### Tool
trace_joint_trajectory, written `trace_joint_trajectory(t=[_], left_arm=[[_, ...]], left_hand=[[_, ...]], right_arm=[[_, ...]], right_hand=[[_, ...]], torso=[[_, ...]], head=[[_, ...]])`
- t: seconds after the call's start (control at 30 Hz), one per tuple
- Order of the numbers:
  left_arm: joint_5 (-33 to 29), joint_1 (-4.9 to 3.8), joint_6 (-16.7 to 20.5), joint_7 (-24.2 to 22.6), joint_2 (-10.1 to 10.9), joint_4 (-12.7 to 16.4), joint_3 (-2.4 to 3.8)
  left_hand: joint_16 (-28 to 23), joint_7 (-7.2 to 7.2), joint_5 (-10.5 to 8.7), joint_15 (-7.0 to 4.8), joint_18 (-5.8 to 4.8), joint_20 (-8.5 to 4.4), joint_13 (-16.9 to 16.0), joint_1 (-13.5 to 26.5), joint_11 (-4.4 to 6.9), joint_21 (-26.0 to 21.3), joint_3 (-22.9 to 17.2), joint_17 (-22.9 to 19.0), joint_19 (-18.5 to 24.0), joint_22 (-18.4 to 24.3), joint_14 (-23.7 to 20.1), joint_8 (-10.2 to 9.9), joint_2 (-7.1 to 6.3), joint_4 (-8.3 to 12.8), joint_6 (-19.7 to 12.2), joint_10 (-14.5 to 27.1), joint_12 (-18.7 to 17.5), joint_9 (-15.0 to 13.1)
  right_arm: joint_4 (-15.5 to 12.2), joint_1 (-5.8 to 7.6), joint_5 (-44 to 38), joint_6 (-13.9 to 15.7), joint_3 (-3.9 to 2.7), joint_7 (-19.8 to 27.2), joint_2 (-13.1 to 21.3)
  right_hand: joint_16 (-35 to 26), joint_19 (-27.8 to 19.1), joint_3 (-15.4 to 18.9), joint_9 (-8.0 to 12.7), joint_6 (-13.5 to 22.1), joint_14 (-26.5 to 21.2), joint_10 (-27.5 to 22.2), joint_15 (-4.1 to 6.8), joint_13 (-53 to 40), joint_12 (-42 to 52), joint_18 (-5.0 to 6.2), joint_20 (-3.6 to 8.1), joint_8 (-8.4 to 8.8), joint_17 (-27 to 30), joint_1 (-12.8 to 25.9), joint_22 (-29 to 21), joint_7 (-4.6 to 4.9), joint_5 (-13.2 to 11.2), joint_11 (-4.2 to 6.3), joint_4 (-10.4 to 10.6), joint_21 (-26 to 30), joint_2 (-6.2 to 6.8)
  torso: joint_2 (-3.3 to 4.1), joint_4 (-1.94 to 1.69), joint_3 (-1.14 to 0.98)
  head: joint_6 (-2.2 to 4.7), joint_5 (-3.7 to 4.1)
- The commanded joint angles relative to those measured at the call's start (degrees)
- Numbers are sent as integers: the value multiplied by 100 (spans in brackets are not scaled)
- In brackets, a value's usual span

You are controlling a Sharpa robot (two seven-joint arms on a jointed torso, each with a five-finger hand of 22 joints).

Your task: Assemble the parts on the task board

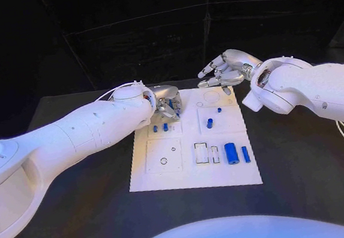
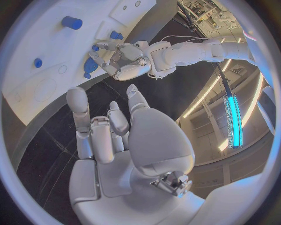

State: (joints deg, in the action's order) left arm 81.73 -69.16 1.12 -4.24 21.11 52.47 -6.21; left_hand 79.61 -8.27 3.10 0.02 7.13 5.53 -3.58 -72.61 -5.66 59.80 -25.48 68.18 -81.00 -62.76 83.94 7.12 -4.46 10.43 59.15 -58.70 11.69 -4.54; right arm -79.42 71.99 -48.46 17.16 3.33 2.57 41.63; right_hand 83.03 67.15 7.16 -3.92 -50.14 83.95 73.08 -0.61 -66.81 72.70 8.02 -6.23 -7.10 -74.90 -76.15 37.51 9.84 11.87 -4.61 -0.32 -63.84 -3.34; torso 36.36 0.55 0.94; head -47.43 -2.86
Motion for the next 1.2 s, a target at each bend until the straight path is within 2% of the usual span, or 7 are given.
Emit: trace_joint_trajectory(t=[0.03,0.53,1.03,1.2], left_arm=[[51,29,-152,119,16,-7,-20],[63,29,-230,150,28,8,-20],[103,30,-325,186,24,-13,-20],[132,31,-328,190,17,-14,-20]], left_hand=[[5,4,-20,41,-56,31,-5,-8,3,-9,-31,-9,1,5,182,-34,-47,16,-34,56,-44,11],[4,6,-18,47,-53,39,-12,-25,-2,-20,-18,-21,8,10,178,-45,-79,33,-19,97,-54,12],[11,18,-17,45,-49,43,-31,-85,3,-21,-49,-20,16,4,175,-35,-46,50,51,80,-15,5],[33,27,-17,28,-50,37,-59,-146,31,5,-117,3,14,-28,177,-25,28,55,133,-33,79,-2]], right_arm=[[-20,11,-12,-10,-4,35,8],[-14,11,-12,-18,-4,35,4],[-12,11,-12,-23,-4,34,3],[-10,11,-12,-24,-4,36,1]], right_hand=[[-31,-26,37,-2,23,279,-11,46,-2,-14,106,6,-23,-5,-16,-6,-2,25,-13,-2,25,-21],[-34,-26,41,-2,23,279,-3,47,-7,-8,106,7,-26,-3,-19,-8,-2,26,-12,-1,28,-30],[-34,-26,41,-2,23,279,-3,47,-7,-8,106,7,-26,-3,-19,-8,-2,26,-12,-1,28,-30],[-34,-26,41,-2,23,279,-3,47,-7,-8,106,7,-26,-3,-19,-8,-2,26,-12,-1,28,-30]], torso=[[8,-3,0],[-2,2,-1],[-3,2,0],[-1,3,0]], head=[[6,9],[-19,4],[-21,4],[-22,5]])
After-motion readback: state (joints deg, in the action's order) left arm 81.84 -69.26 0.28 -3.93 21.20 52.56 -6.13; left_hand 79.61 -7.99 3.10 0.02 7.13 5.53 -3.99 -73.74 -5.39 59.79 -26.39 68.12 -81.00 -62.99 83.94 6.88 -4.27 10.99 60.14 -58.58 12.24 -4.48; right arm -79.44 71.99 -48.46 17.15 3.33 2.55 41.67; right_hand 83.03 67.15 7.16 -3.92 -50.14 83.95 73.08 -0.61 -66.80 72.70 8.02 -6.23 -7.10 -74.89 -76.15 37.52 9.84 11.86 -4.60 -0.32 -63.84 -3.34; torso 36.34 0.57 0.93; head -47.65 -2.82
